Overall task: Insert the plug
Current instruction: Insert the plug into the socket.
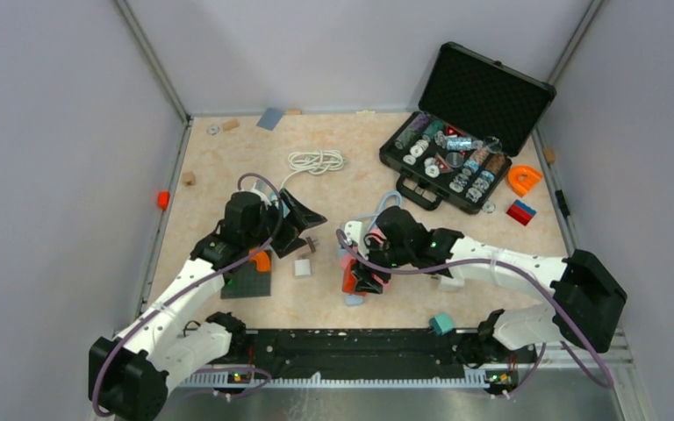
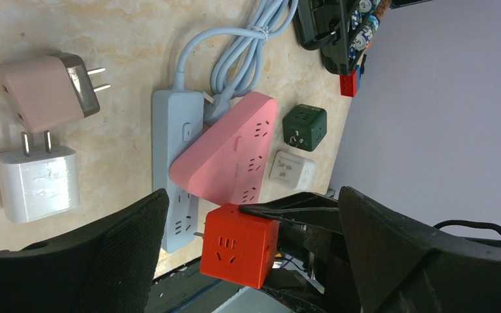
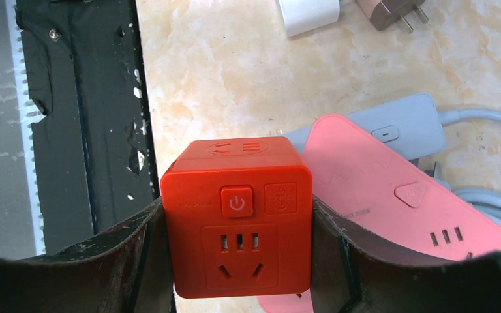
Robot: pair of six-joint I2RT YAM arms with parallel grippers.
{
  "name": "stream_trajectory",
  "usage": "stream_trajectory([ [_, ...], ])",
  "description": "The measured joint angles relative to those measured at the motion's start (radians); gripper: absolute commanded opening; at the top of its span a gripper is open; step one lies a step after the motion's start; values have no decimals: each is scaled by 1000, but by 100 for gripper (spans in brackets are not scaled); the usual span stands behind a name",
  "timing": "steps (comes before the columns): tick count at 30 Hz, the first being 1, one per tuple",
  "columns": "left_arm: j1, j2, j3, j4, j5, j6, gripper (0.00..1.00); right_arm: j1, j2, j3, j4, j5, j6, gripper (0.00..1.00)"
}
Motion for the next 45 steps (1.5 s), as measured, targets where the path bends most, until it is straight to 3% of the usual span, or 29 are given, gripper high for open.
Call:
stream_trajectory([
  [23,0,-3,-10,-9,0,0,99,65,46,-4,-4,107,-42,0],
  [45,1,8,-11,-6,35,9,99,72,29,-3,-55,105,-158,0],
])
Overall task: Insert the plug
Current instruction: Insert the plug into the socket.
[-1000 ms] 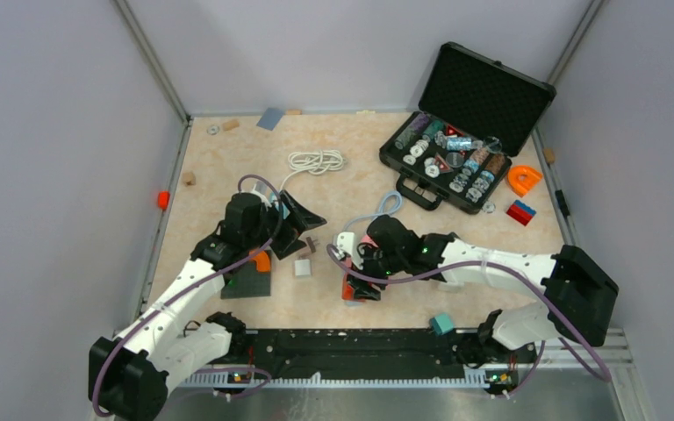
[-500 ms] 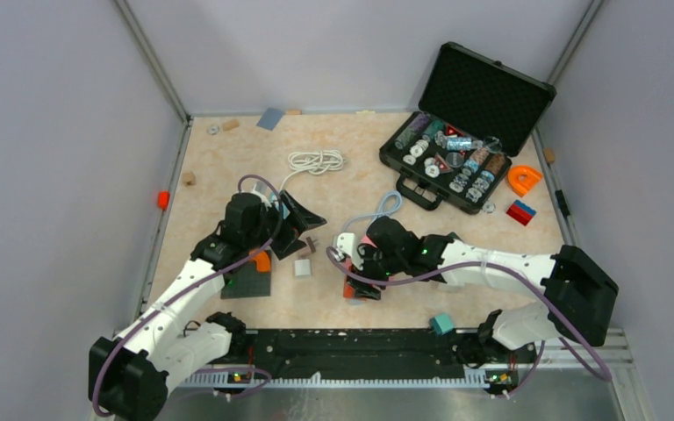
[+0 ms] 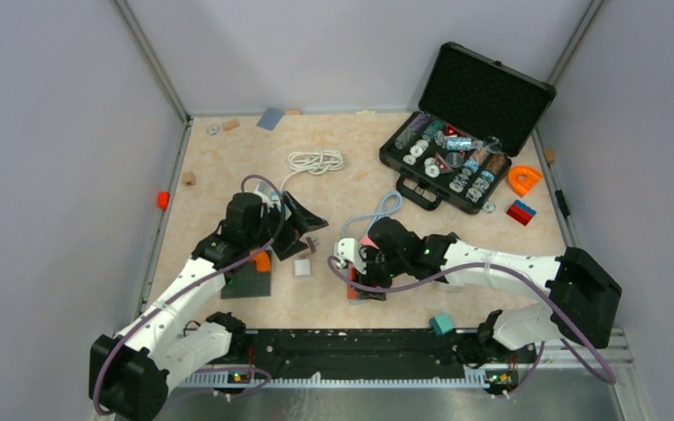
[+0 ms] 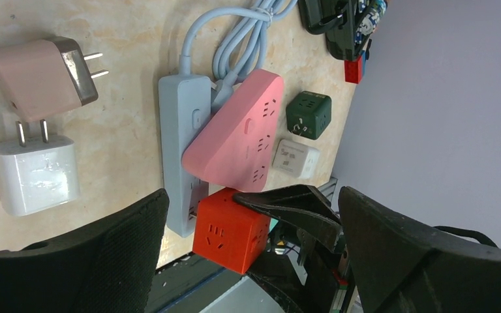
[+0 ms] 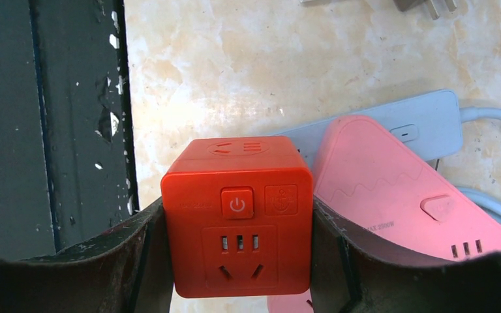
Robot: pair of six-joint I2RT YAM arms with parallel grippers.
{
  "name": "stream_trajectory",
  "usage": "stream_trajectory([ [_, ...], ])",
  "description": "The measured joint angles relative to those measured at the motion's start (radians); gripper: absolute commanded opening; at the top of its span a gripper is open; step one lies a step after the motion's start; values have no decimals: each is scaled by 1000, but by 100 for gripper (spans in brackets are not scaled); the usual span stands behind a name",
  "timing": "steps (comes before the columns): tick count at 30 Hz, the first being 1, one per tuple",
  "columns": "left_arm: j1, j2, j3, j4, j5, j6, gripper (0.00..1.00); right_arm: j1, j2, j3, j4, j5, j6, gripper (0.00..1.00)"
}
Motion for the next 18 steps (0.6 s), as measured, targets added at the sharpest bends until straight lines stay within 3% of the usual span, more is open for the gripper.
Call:
stream_trajectory([
  [18,0,26,-14,28,88,2,99,0,-5,28,-66,27,-79,0],
])
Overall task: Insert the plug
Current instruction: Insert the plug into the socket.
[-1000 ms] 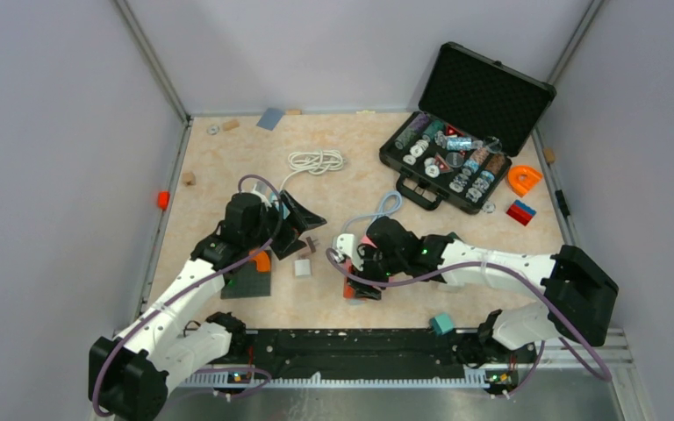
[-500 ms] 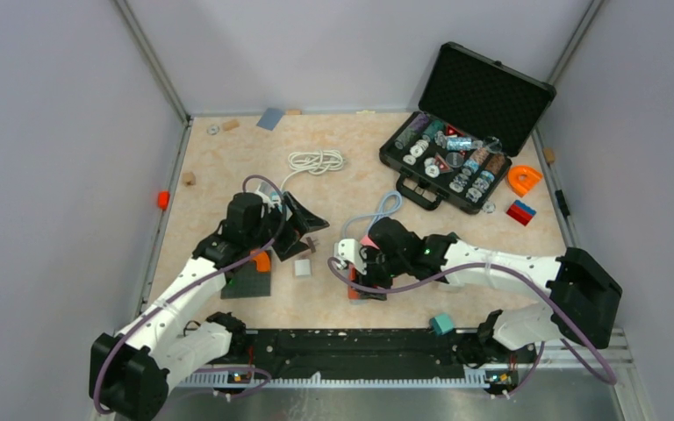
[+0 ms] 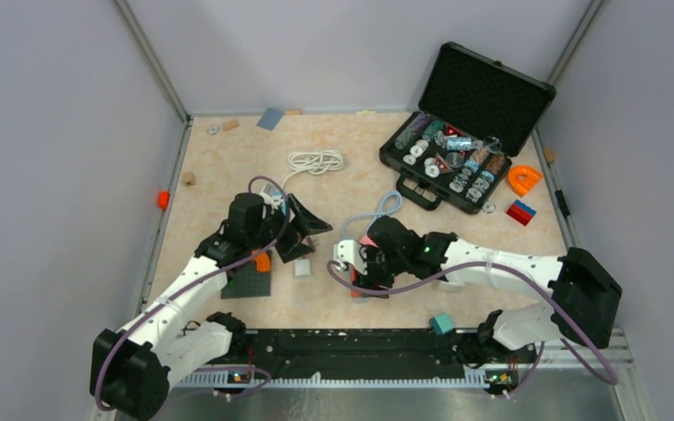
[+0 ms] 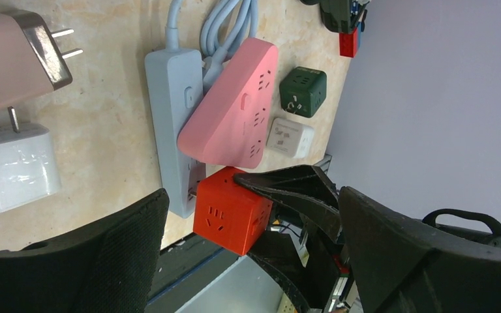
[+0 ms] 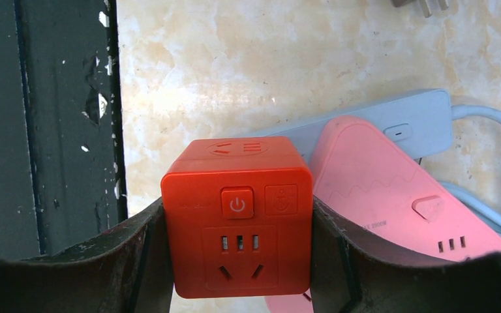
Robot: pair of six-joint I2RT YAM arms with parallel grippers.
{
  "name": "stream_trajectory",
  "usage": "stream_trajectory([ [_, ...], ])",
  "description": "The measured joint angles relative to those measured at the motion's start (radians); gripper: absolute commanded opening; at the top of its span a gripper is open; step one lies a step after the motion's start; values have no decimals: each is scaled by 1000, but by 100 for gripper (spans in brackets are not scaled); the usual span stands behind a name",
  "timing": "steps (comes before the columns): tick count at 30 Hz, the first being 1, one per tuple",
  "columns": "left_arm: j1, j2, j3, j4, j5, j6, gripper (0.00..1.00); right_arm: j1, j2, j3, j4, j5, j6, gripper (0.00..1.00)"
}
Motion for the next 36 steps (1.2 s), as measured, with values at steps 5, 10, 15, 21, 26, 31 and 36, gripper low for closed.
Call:
stream_trajectory([
  [5,0,6,-6,10,18,0,99,0,0,6,-14,2,-20,0],
  [10,0,9,-11,16,36,0,99,0,0,14,-36,-10,-50,0],
  [15,1,9,-15,18,39,0,99,0,2,39,-60,-27,-80,0],
  [21,0,9,-23,25,48,-2,99,0,2,42,-66,-27,-95,0],
  [26,1,9,-31,33,59,-4,99,0,2,42,-69,-29,-112,0],
  [31,1,8,-39,40,62,-8,99,2,2,42,-80,-27,-134,0],
  [36,0,8,-45,40,62,-12,99,3,8,34,-80,-26,-146,0],
])
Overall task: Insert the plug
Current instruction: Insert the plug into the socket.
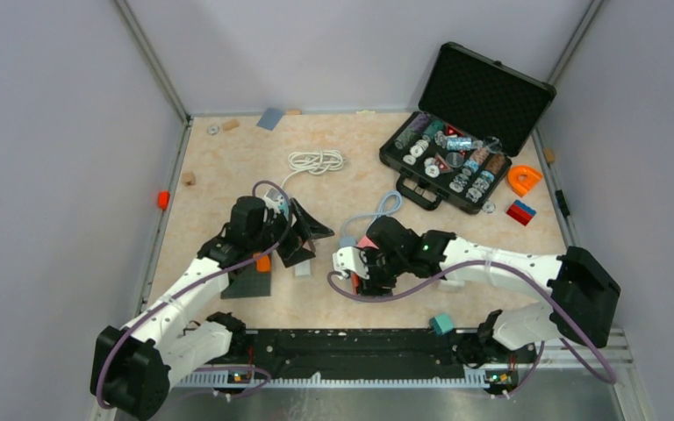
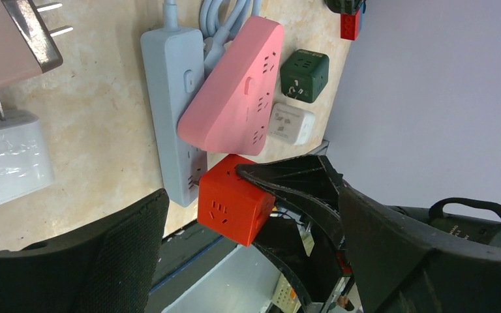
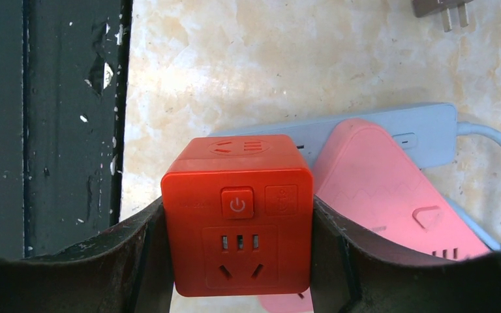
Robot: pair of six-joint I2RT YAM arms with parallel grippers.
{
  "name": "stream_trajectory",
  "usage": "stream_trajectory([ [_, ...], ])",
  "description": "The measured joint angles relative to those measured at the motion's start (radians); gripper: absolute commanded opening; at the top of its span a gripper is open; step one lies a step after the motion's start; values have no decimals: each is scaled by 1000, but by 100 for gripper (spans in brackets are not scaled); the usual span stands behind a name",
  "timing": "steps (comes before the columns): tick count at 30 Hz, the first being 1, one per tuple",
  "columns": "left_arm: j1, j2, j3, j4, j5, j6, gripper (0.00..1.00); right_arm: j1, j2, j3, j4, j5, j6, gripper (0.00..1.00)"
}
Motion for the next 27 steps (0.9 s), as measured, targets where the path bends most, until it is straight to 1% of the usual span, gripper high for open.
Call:
stream_trajectory([
  [11,0,-8,-12,2,1,-6,99,1,22,-24,68,-12,3,0],
  [17,0,-14,-18,1,3,-8,99,1,37,-12,62,-16,-16,0],
  [27,0,-12,-19,3,18,-8,99,9,68,9,31,-7,-103,0],
])
